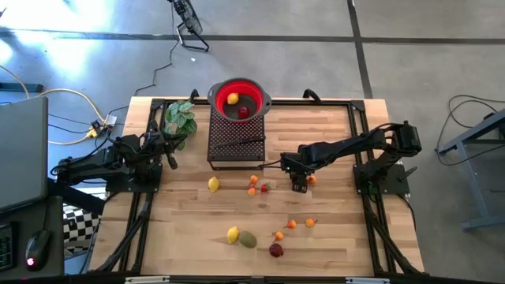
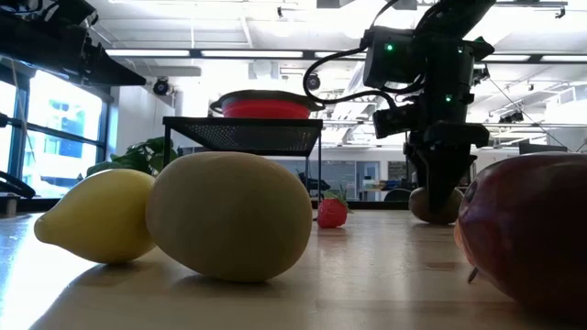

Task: Pick & Place Fruit
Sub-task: Put the top kiwi into the red strainer bowl

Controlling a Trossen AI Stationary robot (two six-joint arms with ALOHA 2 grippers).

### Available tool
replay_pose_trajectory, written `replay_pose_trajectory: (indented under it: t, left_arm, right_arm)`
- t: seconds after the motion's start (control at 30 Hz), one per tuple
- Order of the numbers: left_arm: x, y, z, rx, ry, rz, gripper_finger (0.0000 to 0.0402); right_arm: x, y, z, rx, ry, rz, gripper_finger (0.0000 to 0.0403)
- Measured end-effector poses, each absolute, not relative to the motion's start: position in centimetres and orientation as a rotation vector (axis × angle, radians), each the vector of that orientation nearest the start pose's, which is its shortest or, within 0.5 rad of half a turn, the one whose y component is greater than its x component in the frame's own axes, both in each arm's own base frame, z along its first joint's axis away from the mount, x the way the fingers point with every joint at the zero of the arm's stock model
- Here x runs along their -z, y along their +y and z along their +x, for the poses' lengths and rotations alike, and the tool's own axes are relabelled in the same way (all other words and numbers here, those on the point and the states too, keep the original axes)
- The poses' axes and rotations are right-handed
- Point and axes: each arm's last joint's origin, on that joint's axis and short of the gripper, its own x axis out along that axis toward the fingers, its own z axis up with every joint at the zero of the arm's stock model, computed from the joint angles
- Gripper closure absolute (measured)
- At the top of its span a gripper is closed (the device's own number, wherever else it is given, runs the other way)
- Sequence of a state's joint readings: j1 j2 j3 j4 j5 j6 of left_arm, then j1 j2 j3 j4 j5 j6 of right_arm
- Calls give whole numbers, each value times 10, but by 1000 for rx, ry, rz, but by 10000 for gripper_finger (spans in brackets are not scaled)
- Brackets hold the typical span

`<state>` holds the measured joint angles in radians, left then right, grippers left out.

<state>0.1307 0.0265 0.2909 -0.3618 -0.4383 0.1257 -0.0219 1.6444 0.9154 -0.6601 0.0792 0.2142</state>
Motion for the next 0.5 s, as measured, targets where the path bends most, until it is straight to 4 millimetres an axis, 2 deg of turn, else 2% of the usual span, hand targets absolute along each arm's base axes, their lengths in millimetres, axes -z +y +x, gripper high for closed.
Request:
replay_pose_trajectory:
  t: [0.3, 0.5]
  left_arm:
    - [-223, 21, 68, -562, 133, 137, 402]
    - [-223, 21, 68, -562, 133, 137, 402]
  right_arm:
    - [-153, -10, 279, 267, 1369, 180, 94]
    - [-153, -12, 278, 308, 1376, 228, 89]
